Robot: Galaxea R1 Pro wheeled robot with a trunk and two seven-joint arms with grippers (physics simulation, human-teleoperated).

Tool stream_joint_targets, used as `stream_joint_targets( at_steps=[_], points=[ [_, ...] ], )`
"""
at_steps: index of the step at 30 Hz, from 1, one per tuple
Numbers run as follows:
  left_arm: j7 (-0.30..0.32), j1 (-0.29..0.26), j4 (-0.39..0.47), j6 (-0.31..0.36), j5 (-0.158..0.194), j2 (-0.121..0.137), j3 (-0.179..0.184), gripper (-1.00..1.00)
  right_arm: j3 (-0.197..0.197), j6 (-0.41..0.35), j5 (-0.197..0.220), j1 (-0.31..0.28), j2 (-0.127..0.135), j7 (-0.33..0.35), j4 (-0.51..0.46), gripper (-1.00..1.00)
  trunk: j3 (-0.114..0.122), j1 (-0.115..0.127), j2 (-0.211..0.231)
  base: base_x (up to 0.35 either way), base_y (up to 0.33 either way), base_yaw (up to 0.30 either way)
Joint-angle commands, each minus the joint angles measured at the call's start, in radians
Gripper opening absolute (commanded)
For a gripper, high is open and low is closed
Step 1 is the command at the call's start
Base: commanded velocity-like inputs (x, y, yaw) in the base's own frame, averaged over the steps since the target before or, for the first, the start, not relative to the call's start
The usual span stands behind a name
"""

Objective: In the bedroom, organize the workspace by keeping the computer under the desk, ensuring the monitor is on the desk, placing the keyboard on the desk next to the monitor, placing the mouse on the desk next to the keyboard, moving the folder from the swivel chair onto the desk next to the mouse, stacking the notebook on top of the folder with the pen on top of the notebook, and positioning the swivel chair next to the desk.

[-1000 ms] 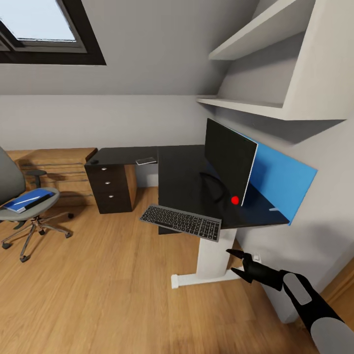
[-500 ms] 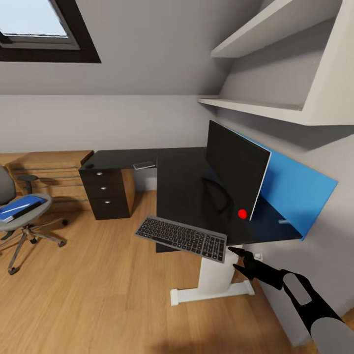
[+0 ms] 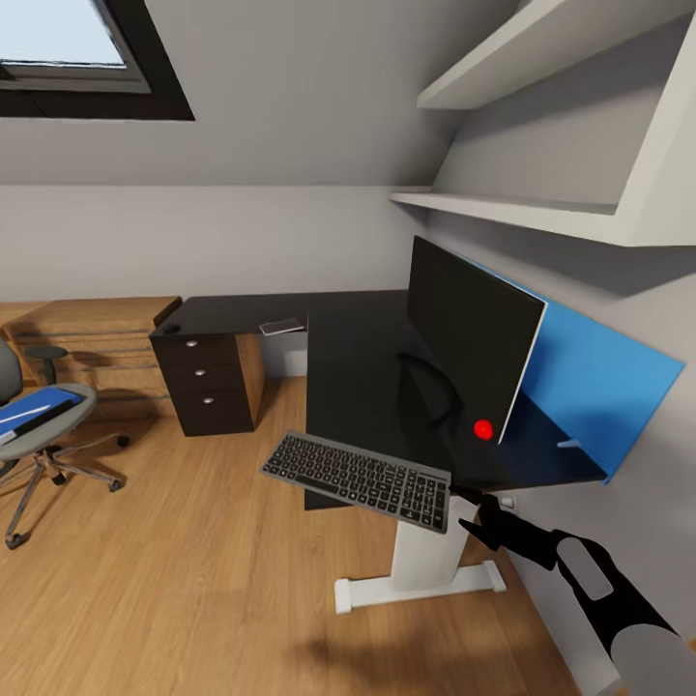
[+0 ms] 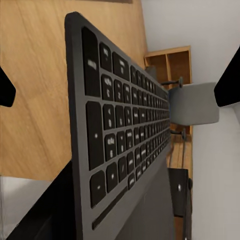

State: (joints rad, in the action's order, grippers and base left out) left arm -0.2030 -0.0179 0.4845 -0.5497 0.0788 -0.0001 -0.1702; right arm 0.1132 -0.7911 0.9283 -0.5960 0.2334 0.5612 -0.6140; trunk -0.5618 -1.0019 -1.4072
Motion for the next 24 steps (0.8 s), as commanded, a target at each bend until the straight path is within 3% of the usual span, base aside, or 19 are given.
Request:
stream_joint_targets(
  at_steps=[1,6,8,9,12,13,14,18,24],
  points=[
    [0.002,-0.001,0.0,-0.003,0.009,-0.001,0.0,1.0,0.003,-0.007,0.0,-0.001,0.0,0.002,0.0,1.0,-0.004,-0.004,-0.008,0.003,0.0,0.0],
    [0.004,-0.001,0.002,0.033,0.036,-0.001,-0.012,1.0,0.003,-0.007,0.001,-0.001,0.001,0.002,0.001,1.0,-0.02,-0.023,-0.043,0.001,0.0,0.0],
    [0.011,-0.001,0.025,0.103,0.073,0.004,-0.021,1.0,0.003,-0.007,0.001,-0.001,0.0,0.002,0.001,1.0,-0.026,-0.031,-0.057,0.0,0.0,0.0],
    [0.073,0.0,0.125,0.281,0.123,0.03,-0.025,1.0,0.002,-0.007,0.0,-0.001,0.0,0.002,0.001,1.0,-0.029,-0.035,-0.064,0.0,0.0,0.0],
    [0.199,0.0,0.161,0.415,0.157,0.062,-0.026,1.0,0.002,-0.007,0.0,-0.001,0.0,0.003,0.001,1.0,-0.039,-0.046,-0.085,0.0,0.0,0.0],
    [0.46,0.0,0.181,0.55,0.189,0.119,-0.027,1.0,0.001,-0.007,0.001,-0.001,-0.001,0.003,0.001,1.0,-0.042,-0.05,-0.092,0.0,0.0,0.0],
    [0.518,0.0,0.183,0.57,0.193,0.134,-0.027,1.0,0.002,-0.007,0.001,-0.001,-0.001,0.003,0.001,1.0,-0.045,-0.054,-0.099,0.0,0.0,0.0],
    [0.611,0.0,0.187,0.601,0.2,0.16,-0.028,1.0,0.001,-0.008,0.001,-0.001,0.0,0.003,0.002,1.0,-0.057,-0.069,-0.127,0.0,0.0,0.0],
    [0.621,0.001,0.182,0.6,0.199,0.162,-0.028,1.0,-0.001,-0.012,0.003,-0.001,-0.002,0.004,0.001,1.0,-0.061,-0.073,-0.134,0.0,0.0,0.0]
  ],
)
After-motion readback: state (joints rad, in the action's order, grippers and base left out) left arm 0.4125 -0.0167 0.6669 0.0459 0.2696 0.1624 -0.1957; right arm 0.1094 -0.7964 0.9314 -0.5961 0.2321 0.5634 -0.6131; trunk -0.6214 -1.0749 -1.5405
